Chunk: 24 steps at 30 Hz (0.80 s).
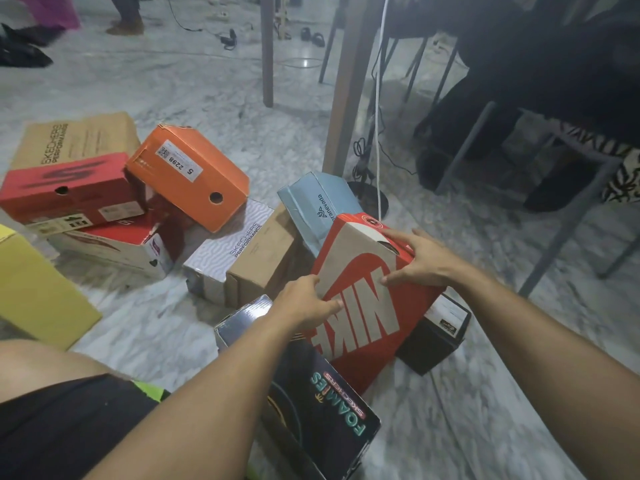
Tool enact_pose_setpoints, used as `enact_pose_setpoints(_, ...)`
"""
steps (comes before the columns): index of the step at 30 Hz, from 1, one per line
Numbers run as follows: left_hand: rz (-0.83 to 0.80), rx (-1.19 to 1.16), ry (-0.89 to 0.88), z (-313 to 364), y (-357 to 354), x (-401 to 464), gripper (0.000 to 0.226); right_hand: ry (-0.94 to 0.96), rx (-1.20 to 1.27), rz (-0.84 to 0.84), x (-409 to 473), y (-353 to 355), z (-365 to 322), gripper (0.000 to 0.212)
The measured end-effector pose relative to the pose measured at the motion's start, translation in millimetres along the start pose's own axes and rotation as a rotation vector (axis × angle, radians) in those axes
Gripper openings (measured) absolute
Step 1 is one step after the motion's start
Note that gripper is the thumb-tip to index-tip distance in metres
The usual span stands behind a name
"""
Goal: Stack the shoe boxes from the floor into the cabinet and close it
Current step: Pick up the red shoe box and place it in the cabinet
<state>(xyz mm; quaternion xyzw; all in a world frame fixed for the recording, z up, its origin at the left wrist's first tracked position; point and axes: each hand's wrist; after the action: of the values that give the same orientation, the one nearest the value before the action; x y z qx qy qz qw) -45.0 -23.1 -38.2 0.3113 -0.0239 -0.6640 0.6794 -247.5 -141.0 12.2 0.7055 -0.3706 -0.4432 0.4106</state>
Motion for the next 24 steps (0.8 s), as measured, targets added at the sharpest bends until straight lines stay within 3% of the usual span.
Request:
enact_pose_setpoints(5, 0.023, -0.037, 0.020, -5, 2, -2, 0.050, -0.010, 0.086, 0.059, -5, 14, -13, 0.098)
enact_pose_setpoints(9, 0.132, -0.061, 0.042, -9, 10, 1, 0.042, -0.033, 0.070, 0.183, -22, 53, -37, 0.090)
enact_pose_setpoints(13, 0.226, -0.364, 0.121, -17, 16, 10, 0.054, 0.004, 0.206, 0.262, -38, 101, -54, 0.090)
enact_pose_setpoints(16, 0.318, -0.552, 0.187, -26, 25, 15, 0.066, 0.070, 0.391, 0.251, -47, 126, -63, 0.078)
enact_pose_setpoints(20, 0.395, -0.761, 0.307, -28, 45, 6, 0.055, 0.123, 0.522, 0.256, -53, 140, -82, 0.060)
enact_pose_setpoints(24, 0.457, -1.002, 0.268, -33, 86, -5, 0.041, 0.140, 0.639, 0.273, -50, 142, -101, 0.052)
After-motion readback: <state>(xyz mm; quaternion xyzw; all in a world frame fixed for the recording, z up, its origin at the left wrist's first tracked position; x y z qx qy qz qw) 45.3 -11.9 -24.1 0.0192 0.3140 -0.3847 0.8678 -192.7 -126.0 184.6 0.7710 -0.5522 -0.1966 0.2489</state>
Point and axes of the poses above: each hand's wrist, its own x-axis towards the middle knuckle, its own y-axis out of the back of the hand, z = x × y, and after that the axes turned 5 degrees about -x, right-handed
